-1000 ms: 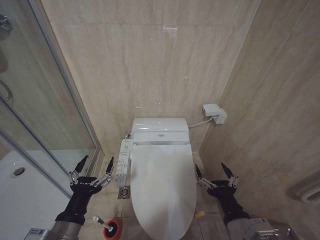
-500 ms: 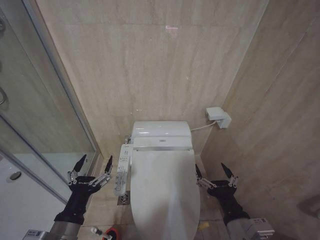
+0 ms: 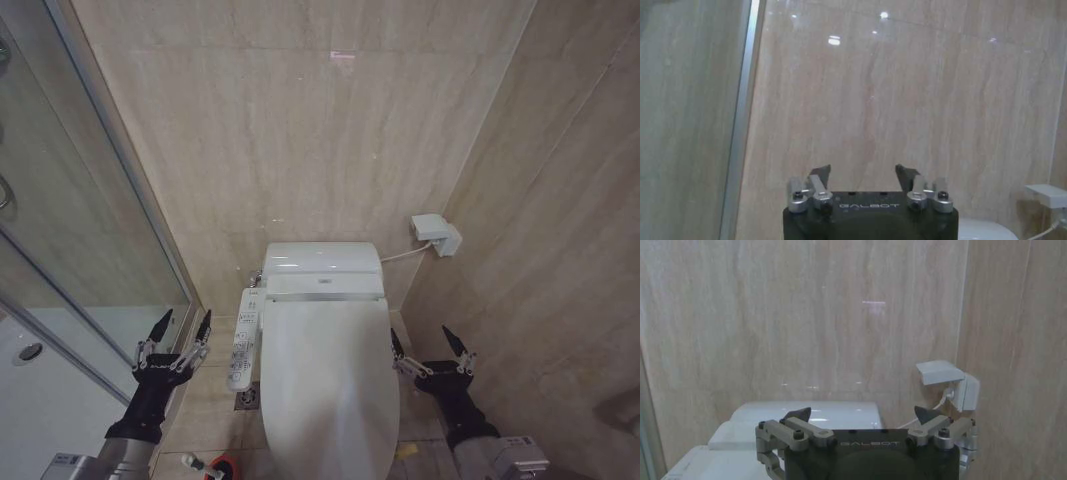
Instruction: Open the toilet lid, clean the toilet bowl with a toilet brush, close the toilet lid, and flush.
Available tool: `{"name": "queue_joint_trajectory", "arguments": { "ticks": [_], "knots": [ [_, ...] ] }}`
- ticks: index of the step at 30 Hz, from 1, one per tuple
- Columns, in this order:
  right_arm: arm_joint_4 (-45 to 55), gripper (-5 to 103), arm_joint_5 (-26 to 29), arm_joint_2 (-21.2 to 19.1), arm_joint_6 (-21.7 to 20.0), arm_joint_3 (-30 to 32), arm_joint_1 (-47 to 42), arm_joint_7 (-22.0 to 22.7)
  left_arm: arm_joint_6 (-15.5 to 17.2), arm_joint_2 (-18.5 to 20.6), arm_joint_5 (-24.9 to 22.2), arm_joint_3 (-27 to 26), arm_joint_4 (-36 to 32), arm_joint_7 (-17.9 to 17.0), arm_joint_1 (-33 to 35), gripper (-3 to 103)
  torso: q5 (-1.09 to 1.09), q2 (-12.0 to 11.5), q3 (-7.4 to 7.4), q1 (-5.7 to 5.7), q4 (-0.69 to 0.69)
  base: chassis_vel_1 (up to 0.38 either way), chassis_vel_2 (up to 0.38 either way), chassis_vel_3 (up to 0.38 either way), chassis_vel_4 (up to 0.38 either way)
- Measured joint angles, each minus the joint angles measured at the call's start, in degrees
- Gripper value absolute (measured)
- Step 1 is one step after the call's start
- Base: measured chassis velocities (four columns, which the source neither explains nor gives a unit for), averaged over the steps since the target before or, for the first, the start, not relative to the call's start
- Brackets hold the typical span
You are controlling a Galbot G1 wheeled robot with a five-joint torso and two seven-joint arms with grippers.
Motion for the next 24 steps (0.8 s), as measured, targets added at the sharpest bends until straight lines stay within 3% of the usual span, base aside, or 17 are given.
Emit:
{"name": "queue_joint_trajectory", "arguments": {
  "ticks": [3,4,11,12,18,19,24],
  "knots": [
    [0.00,100,0.00,0.00,0.00,0.00,0.00,0.00,-0.10,0.41,-1.39,-0.52,0.83,0.46,-0.45,81,0.00,0.00,0.00,0.00,0.00,0.000,0.000,0.000,0.000],
    [0.00,100,0.00,0.00,0.00,0.00,0.00,0.00,-0.10,0.77,-2.42,-0.87,1.56,0.73,-0.94,53,0.00,0.00,0.00,0.00,0.00,0.000,0.000,0.000,0.000],
    [0.00,100,0.00,0.00,0.00,0.00,0.00,0.00,-0.02,3.29,-5.13,-2.02,7.10,1.28,-4.56,53,-0.01,0.00,0.00,0.00,0.00,0.000,0.000,0.000,0.000],
    [0.00,100,0.00,0.01,0.00,0.00,0.00,0.00,0.01,3.87,-5.55,-2.13,8.41,1.37,-5.42,26,0.00,0.00,0.00,0.00,-0.01,0.000,0.000,0.000,0.000],
    [0.00,100,0.00,0.00,0.00,0.00,0.00,0.00,0.14,5.39,-7.92,-1.45,12.97,2.00,-8.63,26,0.00,0.00,0.00,0.00,0.00,0.000,0.000,0.000,0.000],
    [0.00,100,0.00,0.00,0.00,0.00,0.00,0.00,0.14,5.57,-8.43,-1.12,13.82,2.16,-9.34,2,-0.01,0.00,0.00,0.00,0.00,0.000,0.000,0.000,0.000],
    [0.00,100,0.00,0.00,0.00,0.00,0.00,0.00,-0.15,6.65,-9.58,-0.22,17.75,2.99,-12.95,2,-0.01,0.00,0.00,0.00,0.00,0.000,0.000,0.000,0.000]
  ]
}}
